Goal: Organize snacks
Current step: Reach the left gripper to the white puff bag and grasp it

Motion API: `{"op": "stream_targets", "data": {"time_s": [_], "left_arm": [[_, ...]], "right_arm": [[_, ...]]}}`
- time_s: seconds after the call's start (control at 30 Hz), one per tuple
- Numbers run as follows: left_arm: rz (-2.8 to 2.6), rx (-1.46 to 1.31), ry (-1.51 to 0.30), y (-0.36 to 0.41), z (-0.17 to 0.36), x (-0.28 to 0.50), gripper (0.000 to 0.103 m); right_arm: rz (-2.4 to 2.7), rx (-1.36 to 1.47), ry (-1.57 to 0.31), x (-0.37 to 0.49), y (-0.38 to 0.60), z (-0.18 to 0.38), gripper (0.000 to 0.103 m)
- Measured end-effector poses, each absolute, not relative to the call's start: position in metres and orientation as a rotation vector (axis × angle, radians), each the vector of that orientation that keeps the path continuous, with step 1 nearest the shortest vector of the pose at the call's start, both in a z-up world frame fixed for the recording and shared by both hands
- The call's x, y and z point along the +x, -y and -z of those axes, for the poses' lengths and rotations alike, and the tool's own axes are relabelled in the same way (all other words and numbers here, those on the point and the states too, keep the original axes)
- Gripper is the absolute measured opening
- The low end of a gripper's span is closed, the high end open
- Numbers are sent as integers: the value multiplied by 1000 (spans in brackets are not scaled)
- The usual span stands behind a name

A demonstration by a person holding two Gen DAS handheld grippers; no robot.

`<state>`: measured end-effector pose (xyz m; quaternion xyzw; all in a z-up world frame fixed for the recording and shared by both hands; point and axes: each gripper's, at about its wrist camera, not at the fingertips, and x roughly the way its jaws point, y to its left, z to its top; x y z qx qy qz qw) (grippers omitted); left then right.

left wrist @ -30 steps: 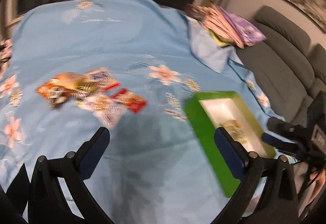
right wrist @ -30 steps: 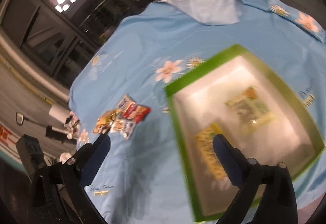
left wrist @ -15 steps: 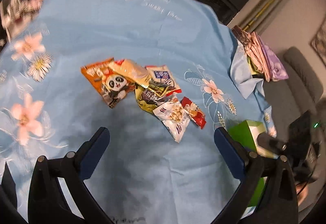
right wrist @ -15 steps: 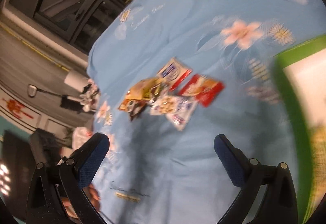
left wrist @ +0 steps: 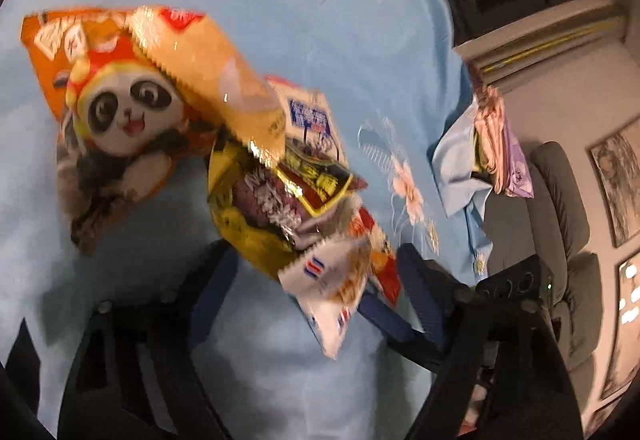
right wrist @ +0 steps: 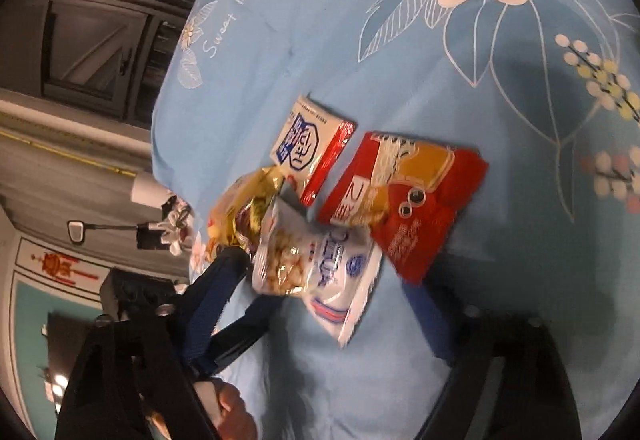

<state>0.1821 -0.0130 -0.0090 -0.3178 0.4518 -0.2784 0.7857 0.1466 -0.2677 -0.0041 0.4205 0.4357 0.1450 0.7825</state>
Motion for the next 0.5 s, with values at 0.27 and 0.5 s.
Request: {"op": "stream_targets", "data": {"time_s": [0.27, 0.5], "left_arm": [[582, -704, -937, -2, 21, 183, 34], [639, -760, -970, 2, 23, 179, 18]], "right_arm": [[-291, 827, -953, 150, 259, 10, 38], [-290, 867, -938, 144, 267, 15, 25]]}}
